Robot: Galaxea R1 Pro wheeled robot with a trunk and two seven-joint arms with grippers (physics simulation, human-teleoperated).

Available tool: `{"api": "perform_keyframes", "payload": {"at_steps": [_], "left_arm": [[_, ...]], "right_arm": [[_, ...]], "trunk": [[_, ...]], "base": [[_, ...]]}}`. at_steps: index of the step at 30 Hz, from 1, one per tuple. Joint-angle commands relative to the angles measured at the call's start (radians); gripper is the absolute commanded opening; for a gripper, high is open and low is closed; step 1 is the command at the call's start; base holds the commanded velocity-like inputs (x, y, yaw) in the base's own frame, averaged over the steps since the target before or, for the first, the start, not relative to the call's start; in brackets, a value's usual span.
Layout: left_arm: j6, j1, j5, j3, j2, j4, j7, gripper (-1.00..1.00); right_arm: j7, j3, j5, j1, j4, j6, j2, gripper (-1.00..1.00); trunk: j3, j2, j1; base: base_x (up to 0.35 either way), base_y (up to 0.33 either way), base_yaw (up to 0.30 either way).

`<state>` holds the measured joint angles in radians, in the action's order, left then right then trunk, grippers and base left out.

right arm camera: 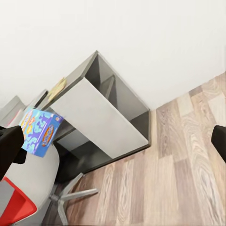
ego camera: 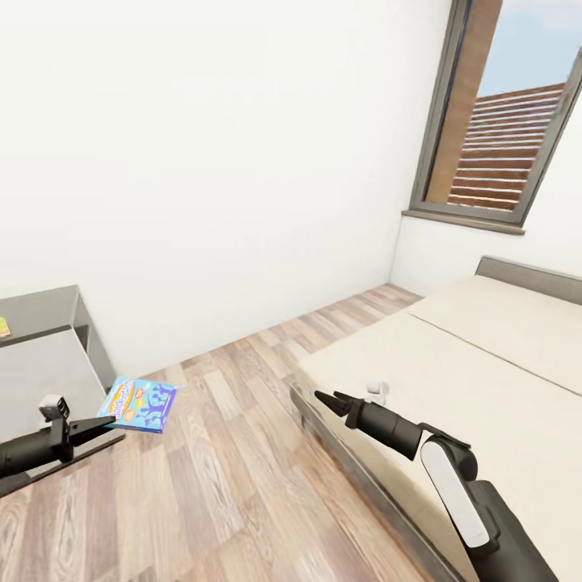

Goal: Put all the toys in the child's room - the three board games (two on the bed and one on the table), the two jigsaw puzzles on the table, and the tennis ball on the table - inside the toy box on the table in the child's room.

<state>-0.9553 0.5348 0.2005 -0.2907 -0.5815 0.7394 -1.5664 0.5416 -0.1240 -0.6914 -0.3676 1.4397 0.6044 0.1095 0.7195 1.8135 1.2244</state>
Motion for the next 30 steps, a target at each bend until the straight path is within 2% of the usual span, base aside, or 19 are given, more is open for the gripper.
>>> {"api": "perform_keyframes", "payload": {"at_steps": [1, 9, 30], "left_arm": [[-0.01, 0.001, 0.001, 0.0, 0.0, 0.0, -0.004, -1.0], [-0.011, 0.001, 0.002, -0.001, 0.0, 0.0, -0.004, -1.0], [-0.012, 0.001, -0.001, 0.009, 0.007, 0.009, -0.004, -1.0]], "right_arm": [[-0.002, 0.0, -0.007, -0.001, 0.001, 0.006, 0.001, 1.0], [-0.003, 0.0, -0.005, -0.001, 0.0, 0.006, 0.0, 1.0], [-0.054, 0.001, -0.005, -0.001, -0.009, 0.008, -0.001, 1.0]], "trunk": [[0.001, 0.0, 0.0], [0.001, 0.0, 0.0], [-0.065, -0.147, -0.081]], "base": [[0.03, 0.057, 0.29], [0.007, 0.013, 0.29], [0.0, 0.0, 0.29]]}}
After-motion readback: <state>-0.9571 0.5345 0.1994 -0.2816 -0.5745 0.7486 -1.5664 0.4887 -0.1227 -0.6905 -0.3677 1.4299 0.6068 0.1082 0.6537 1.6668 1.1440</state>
